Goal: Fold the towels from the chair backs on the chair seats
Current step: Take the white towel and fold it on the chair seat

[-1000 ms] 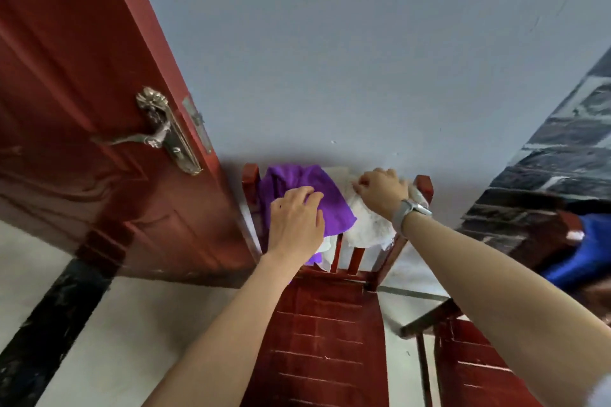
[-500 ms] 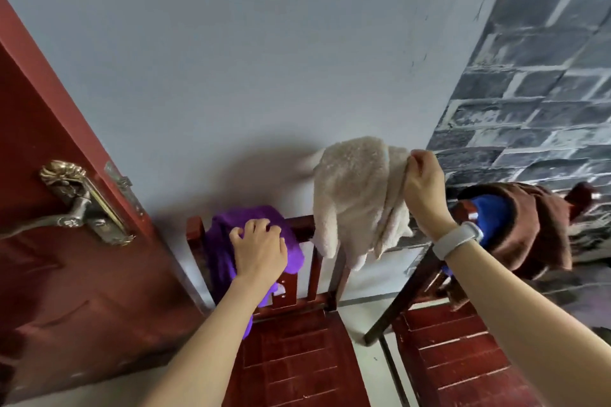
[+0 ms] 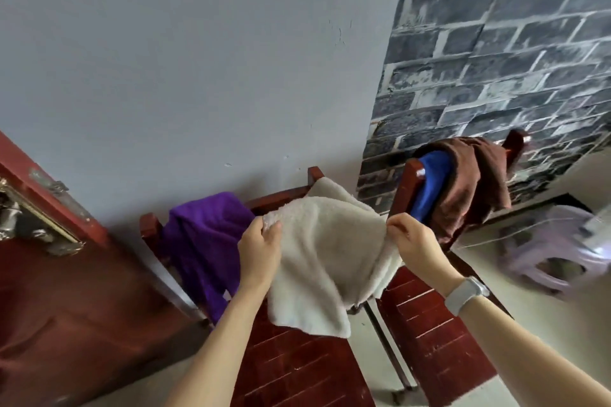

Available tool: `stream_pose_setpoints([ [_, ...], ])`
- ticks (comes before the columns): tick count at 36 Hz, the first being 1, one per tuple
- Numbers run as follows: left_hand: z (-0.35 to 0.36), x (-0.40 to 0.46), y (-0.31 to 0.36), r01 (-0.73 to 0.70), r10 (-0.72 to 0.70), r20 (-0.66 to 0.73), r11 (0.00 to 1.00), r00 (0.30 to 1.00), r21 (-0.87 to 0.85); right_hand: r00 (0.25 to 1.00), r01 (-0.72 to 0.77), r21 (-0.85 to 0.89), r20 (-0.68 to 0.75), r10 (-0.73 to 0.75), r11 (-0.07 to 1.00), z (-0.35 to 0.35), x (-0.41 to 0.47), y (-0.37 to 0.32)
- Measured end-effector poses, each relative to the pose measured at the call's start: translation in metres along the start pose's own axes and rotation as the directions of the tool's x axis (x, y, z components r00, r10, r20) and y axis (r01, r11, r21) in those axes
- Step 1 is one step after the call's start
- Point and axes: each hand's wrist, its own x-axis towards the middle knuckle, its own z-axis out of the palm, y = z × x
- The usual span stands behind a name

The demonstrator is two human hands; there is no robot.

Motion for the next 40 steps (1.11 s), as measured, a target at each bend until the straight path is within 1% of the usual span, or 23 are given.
stream_pose_setpoints([
  [3,-0.010,-0.002,-0.010,-0.010,0.008,0.029,0.997,1.000,0.079,0.983,-0.136,-0.017,-0.127,0.132,0.991,-0.012,-0.011,0.029],
  [5,-0.010,-0.004,-0.014,-0.046,0.035,0.097,0.992,0.995,0.117,0.960,-0.191,0.018,-0.203,0.191,0.981,-0.016,-0.015,0.037],
  [6,-0.009,-0.004,-0.015,-0.062,0.044,0.146,0.990,0.988,0.124,0.957,-0.192,0.037,-0.212,0.196,0.981,-0.016,-0.016,0.036],
  [8,-0.004,-0.005,-0.015,-0.050,0.013,0.256,0.989,0.967,0.140,0.972,-0.149,0.064,-0.174,0.158,0.987,-0.012,-0.016,0.029],
  [9,0.000,-0.006,-0.016,-0.016,-0.028,0.315,0.991,0.949,0.136,0.984,-0.110,0.076,-0.133,0.119,0.991,-0.009,-0.017,0.023],
  [11,0.009,-0.010,-0.017,0.093,-0.143,0.443,0.987,0.885,0.131,0.999,-0.022,0.090,-0.034,0.025,0.996,-0.004,-0.017,0.008],
  [12,0.013,-0.013,-0.018,0.105,-0.179,0.495,0.979,0.851,0.173,1.000,0.021,0.100,0.006,-0.021,0.995,-0.003,-0.017,0.001],
  [14,0.023,-0.021,-0.021,0.025,-0.181,0.584,0.964,0.791,0.264,0.993,0.088,0.143,0.065,-0.098,0.986,-0.003,-0.017,-0.012],
  [16,0.031,-0.031,-0.020,-0.045,-0.124,0.635,0.969,0.762,0.244,0.983,0.135,0.203,0.098,-0.158,0.970,-0.006,-0.016,-0.023],
  [17,0.034,-0.035,-0.018,-0.065,-0.083,0.638,0.977,0.766,0.204,0.978,0.154,0.235,0.102,-0.182,0.960,-0.008,-0.015,-0.027],
  [18,0.038,-0.038,-0.015,-0.085,-0.032,0.619,0.984,0.785,0.159,0.976,0.166,0.262,0.096,-0.197,0.951,-0.010,-0.014,-0.029],
  [20,0.043,-0.041,-0.011,-0.124,0.062,0.512,0.988,0.857,0.088,0.982,0.165,0.297,0.042,-0.186,0.941,-0.013,-0.012,-0.031],
  [22,0.045,-0.042,-0.004,-0.178,0.141,0.406,0.983,0.903,0.054,0.992,0.124,0.279,-0.039,-0.117,0.952,-0.011,-0.010,-0.026],
  [25,0.046,-0.043,0.005,-0.244,0.211,0.341,0.968,0.916,0.055,0.992,-0.044,0.124,-0.112,0.058,0.991,-0.004,-0.011,-0.005],
  [27,0.043,-0.042,0.008,-0.268,0.234,0.321,0.961,0.918,0.065,0.977,-0.174,0.022,-0.118,0.175,0.985,0.003,-0.018,0.010],
  [28,0.043,-0.042,0.009,-0.272,0.238,0.322,0.960,0.916,0.062,0.974,-0.212,0.004,-0.077,0.211,0.977,0.008,-0.024,0.016],
  [29,0.042,-0.042,0.010,-0.272,0.239,0.329,0.961,0.913,0.055,0.974,-0.227,0.009,0.008,0.227,0.974,0.014,-0.030,0.019],
  [30,0.042,-0.042,0.012,-0.268,0.235,0.336,0.962,0.912,0.054,0.968,-0.223,0.027,0.123,0.218,0.975,0.020,-0.038,0.020],
  [32,0.041,-0.043,0.015,-0.264,0.227,0.369,0.963,0.901,0.053,0.928,-0.202,0.103,0.339,0.156,0.974,0.030,-0.050,0.016],
  [34,0.039,-0.046,0.018,-0.269,0.227,0.416,0.962,0.881,0.044,0.884,-0.213,0.216,0.459,0.093,0.953,0.036,-0.056,0.007],
  [37,0.032,-0.048,0.017,-0.272,0.229,0.415,0.961,0.880,0.046,0.841,-0.234,0.274,0.539,0.052,0.933,0.045,-0.058,-0.003],
  [39,0.026,-0.047,0.014,-0.262,0.220,0.381,0.963,0.898,0.063,0.836,-0.248,0.292,0.546,0.051,0.924,0.052,-0.059,-0.004],
  [40,0.023,-0.046,0.013,-0.253,0.210,0.368,0.965,0.906,0.072,0.846,-0.267,0.306,0.528,0.070,0.914,0.055,-0.060,-0.004],
])
